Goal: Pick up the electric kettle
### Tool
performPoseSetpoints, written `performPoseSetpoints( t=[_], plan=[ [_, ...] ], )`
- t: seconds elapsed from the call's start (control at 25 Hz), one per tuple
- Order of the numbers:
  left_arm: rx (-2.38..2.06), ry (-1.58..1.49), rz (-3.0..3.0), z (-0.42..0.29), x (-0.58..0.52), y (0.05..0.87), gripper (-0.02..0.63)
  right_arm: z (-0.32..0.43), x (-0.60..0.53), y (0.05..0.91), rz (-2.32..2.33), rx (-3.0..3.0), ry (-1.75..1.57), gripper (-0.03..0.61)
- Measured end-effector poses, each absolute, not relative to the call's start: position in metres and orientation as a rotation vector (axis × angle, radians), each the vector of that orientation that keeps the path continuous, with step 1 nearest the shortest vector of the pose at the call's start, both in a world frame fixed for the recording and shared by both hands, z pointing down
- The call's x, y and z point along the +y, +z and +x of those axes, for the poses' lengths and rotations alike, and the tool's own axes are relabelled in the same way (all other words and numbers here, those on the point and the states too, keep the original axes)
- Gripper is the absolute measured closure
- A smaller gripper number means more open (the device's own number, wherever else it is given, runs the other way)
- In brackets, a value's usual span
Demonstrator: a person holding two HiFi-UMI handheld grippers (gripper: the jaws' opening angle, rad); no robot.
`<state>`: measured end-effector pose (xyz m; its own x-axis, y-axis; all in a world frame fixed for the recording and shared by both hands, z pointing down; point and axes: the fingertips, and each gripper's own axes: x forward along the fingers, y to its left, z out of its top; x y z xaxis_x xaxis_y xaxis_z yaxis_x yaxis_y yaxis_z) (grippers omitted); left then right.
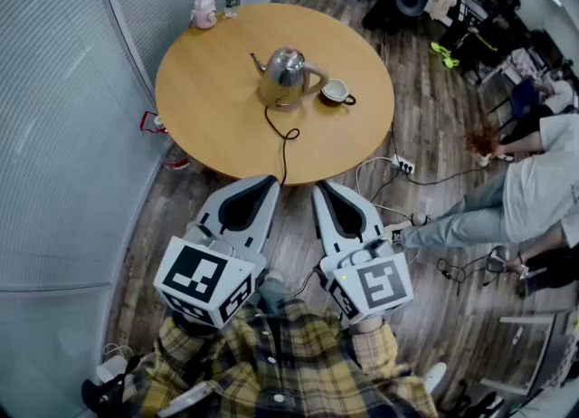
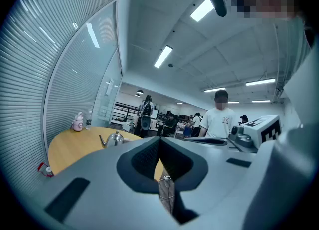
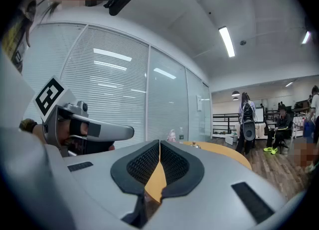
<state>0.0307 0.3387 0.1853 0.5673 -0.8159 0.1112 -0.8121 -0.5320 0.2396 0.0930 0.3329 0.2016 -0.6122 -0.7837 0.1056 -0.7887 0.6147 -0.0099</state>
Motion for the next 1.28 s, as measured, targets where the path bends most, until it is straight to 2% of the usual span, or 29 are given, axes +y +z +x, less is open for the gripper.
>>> performPoseSetpoints(
  t=[0.92,1.28],
  plan=[
    [-1.487,-0.032,2.489,0.046,0.332,0.187,0.611,0.124,0.323,0.206,1.252,-2.797,0.075,0.543],
    [-1.528,-0.025,2.471,0.035,0.306,0.184,0.611,0.109,0.295,0.208,1.198,-2.818,0.098,0.543]
  ],
)
